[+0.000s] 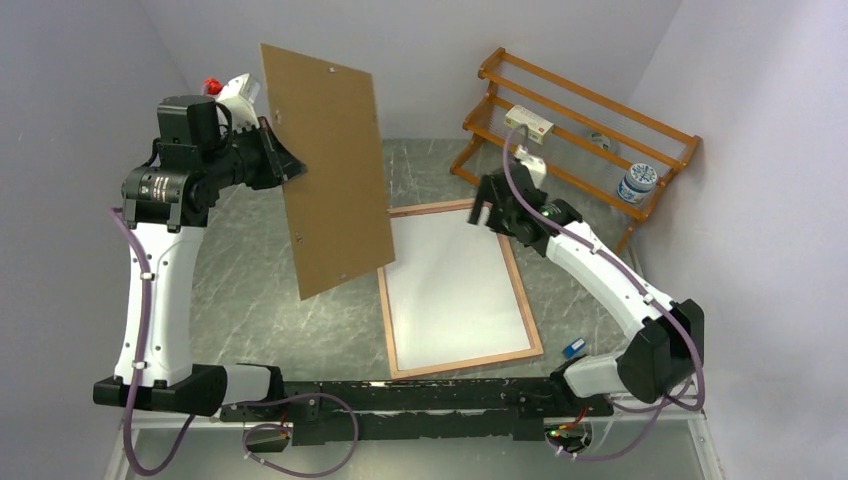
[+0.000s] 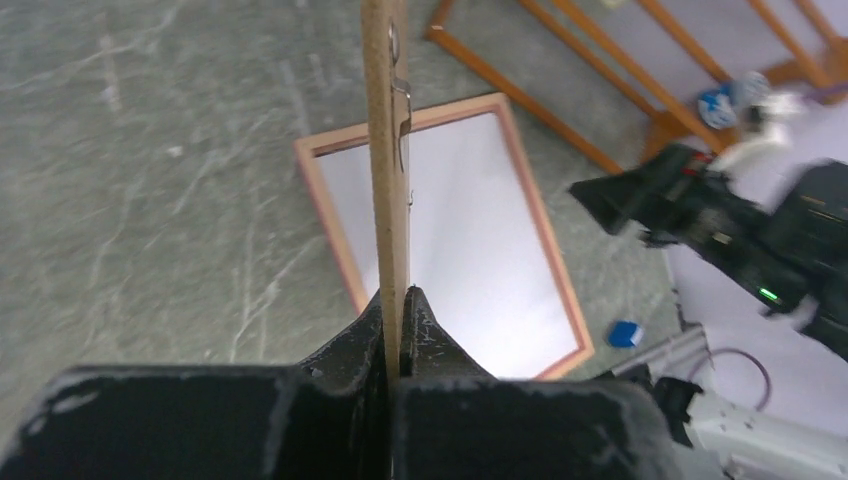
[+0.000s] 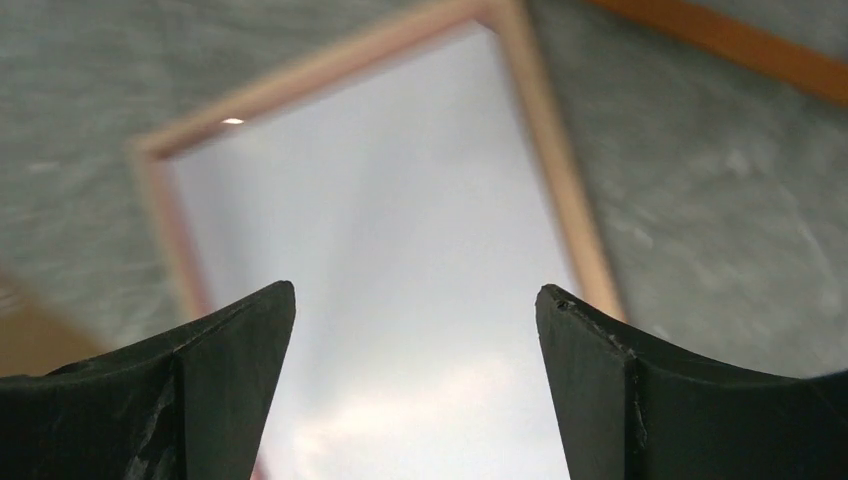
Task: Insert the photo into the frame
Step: Move the photo frame to the center of the board.
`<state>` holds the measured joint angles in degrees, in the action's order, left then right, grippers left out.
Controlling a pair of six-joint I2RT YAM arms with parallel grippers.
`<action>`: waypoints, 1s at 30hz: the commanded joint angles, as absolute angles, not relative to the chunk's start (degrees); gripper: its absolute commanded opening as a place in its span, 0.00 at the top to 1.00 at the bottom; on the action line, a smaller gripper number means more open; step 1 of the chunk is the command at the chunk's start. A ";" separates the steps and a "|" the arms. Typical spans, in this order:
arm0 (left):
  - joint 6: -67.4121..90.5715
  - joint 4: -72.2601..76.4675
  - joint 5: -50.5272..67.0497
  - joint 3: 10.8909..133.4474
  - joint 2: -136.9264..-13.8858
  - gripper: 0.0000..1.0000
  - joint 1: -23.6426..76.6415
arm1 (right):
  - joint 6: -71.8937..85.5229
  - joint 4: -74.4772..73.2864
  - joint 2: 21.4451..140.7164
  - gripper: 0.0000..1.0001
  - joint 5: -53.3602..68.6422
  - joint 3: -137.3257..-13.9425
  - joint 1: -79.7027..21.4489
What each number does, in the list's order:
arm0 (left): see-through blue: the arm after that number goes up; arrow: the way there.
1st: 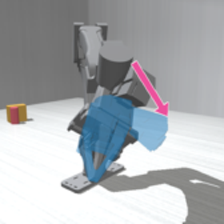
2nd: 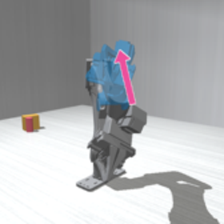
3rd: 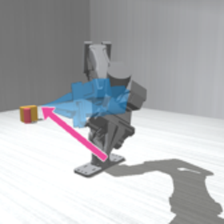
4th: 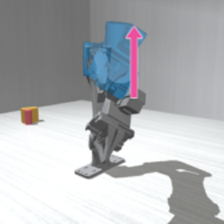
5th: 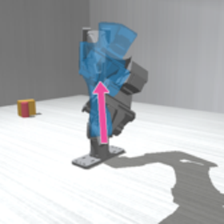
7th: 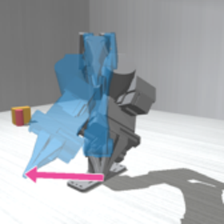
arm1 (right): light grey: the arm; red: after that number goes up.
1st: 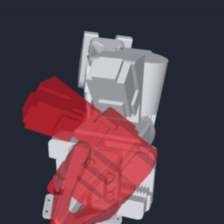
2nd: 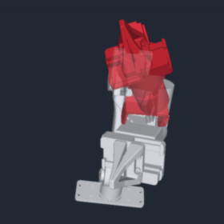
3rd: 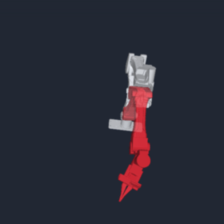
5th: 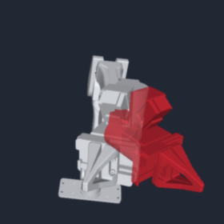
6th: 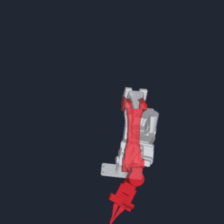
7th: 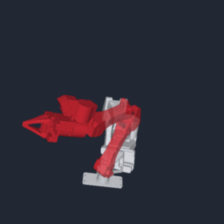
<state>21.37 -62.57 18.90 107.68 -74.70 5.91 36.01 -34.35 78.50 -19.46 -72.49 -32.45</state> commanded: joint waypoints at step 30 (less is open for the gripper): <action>35.18 -27.22 56.31 86.13 -76.71 0.97 5.89 | 45.17 -20.35 77.05 0.04 18.71 -36.40 -4.66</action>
<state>34.20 -29.61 54.76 85.14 -77.06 6.00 45.63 -25.76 73.65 11.00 -34.57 -4.78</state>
